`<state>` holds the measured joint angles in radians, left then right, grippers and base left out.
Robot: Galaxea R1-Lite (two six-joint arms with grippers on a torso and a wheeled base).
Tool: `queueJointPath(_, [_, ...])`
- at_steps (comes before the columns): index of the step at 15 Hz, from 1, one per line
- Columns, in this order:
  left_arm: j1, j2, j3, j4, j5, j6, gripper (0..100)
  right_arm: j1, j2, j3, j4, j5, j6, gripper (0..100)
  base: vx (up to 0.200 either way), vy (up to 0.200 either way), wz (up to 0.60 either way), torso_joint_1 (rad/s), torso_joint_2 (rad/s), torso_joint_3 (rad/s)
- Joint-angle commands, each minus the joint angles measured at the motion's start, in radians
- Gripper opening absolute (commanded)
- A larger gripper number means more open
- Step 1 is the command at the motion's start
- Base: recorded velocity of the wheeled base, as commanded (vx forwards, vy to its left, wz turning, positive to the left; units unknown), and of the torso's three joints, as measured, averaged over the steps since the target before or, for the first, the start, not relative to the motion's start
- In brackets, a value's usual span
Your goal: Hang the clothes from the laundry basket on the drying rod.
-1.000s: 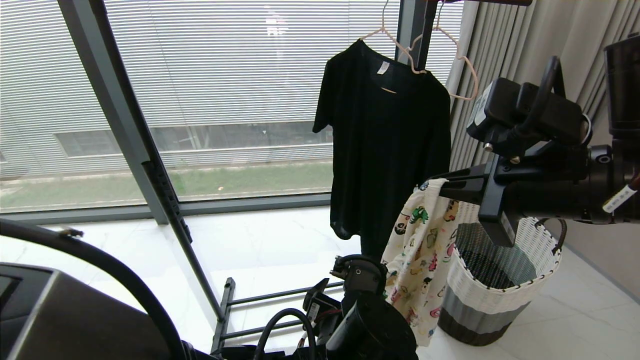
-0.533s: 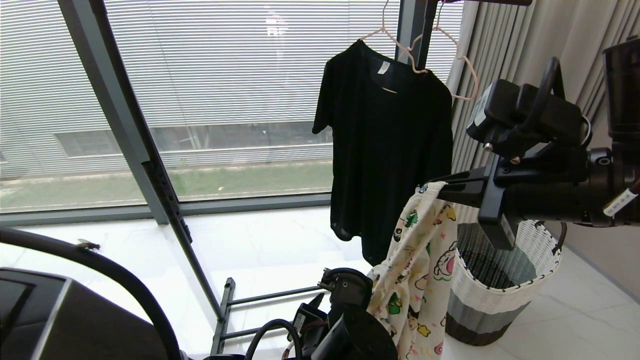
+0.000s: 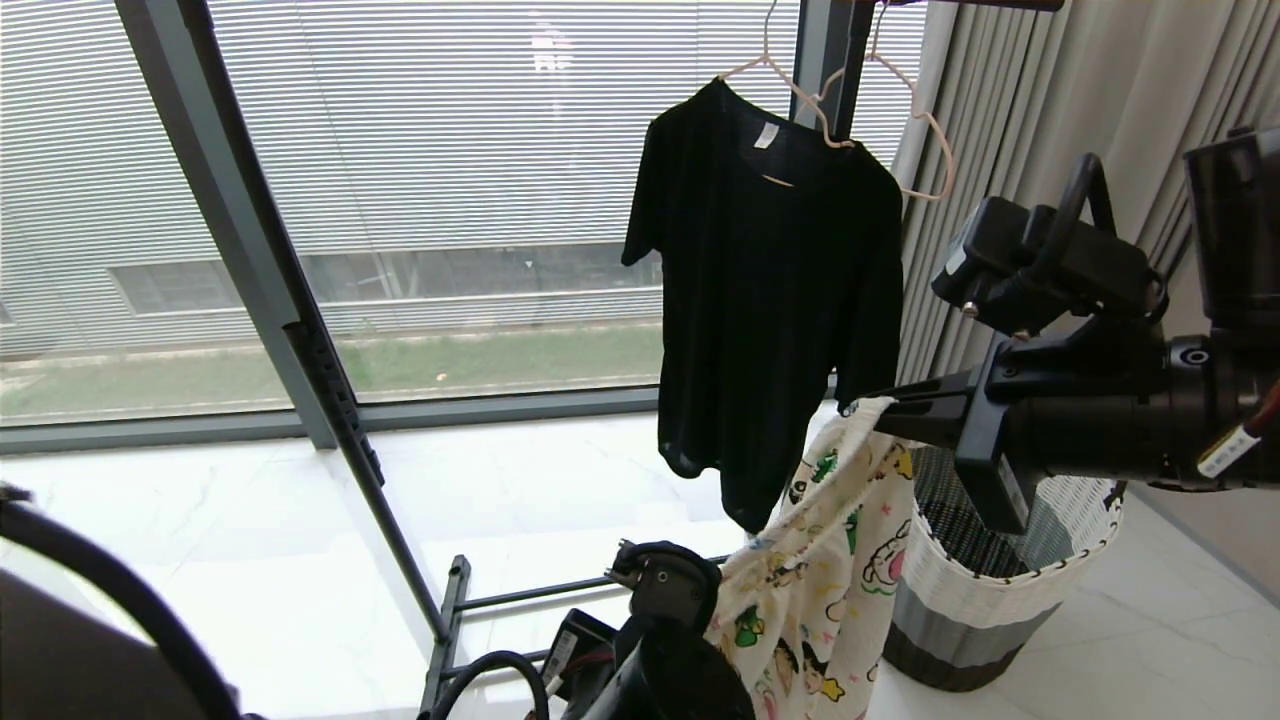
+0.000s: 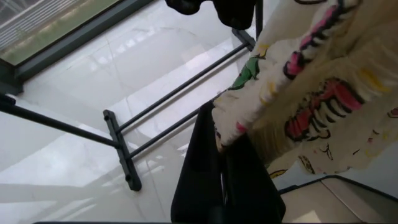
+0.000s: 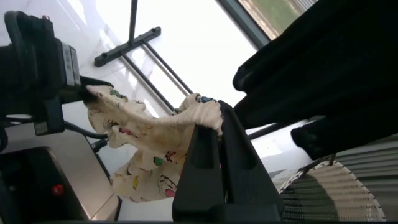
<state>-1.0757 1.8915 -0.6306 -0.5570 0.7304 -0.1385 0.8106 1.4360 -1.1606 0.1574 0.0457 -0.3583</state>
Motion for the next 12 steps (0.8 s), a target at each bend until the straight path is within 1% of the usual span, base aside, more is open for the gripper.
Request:
queueJointPath(1, [0.022,-0.18,0.134,-0.001,-0.008,0.059,0,0.001,-0.023,0.053,-0.001,-0.001,0.019,0,0.0,0.0,0.0,0.0,0.0,0.0])
queueJointPath(2, [0.036,-0.226,0.143,0.0,-0.014,0.063,0,0.001,-0.031,0.07,-0.001,-0.001,0.019,0,0.0,0.0,0.0,0.0,0.0,0.0])
queueJointPath(3, [0.08,-0.299,0.14,0.011,-0.045,0.096,0,0.001,-0.04,0.091,-0.001,-0.001,0.019,0,0.0,0.0,0.0,0.0,0.0,0.0])
queueJointPath(5, [0.26,-0.43,0.109,0.031,-0.178,0.246,0,0.001,-0.045,0.105,-0.015,0.002,0.019,0,0.0,0.0,0.0,0.0,0.0,0.0])
queueJointPath(6, [0.347,-0.465,0.068,0.055,-0.238,0.306,0,0.001,-0.042,0.104,-0.053,0.002,0.019,0,0.0,0.0,0.0,0.0,0.0,0.0])
queueJointPath(7, [0.405,-0.485,0.012,0.092,-0.276,0.335,0,0.001,-0.035,0.101,-0.101,0.005,0.018,0,0.0,0.0,0.0,0.0,0.0,0.0])
queueJointPath(8, [0.439,-0.499,-0.061,0.158,-0.299,0.338,0,0.001,-0.028,0.093,-0.142,0.005,0.018,0,0.0,0.0,0.0,0.0,0.0,0.0])
queueJointPath(9, [0.454,-0.514,-0.132,0.238,-0.318,0.336,0,0.001,-0.025,0.076,-0.153,0.003,0.016,0,0.0,0.0,0.0,0.0,0.0,0.0])
queueJointPath(10, [0.458,-0.529,-0.196,0.324,-0.35,0.336,0,0.001,-0.023,0.062,-0.153,0.003,0.016,0,0.0,0.0,0.0,0.0,0.0,0.0])
queueJointPath(11, [0.459,-0.549,-0.254,0.407,-0.401,0.336,0,0.001,-0.023,0.052,-0.153,0.003,0.016,0,0.0,0.0,0.0,0.0,0.0,0.0])
queueJointPath(12, [0.461,-0.565,-0.29,0.474,-0.436,0.336,0,-0.001,-0.026,0.05,-0.153,0.002,0.016,0,0.0,0.0,0.0,0.0,0.0,0.0])
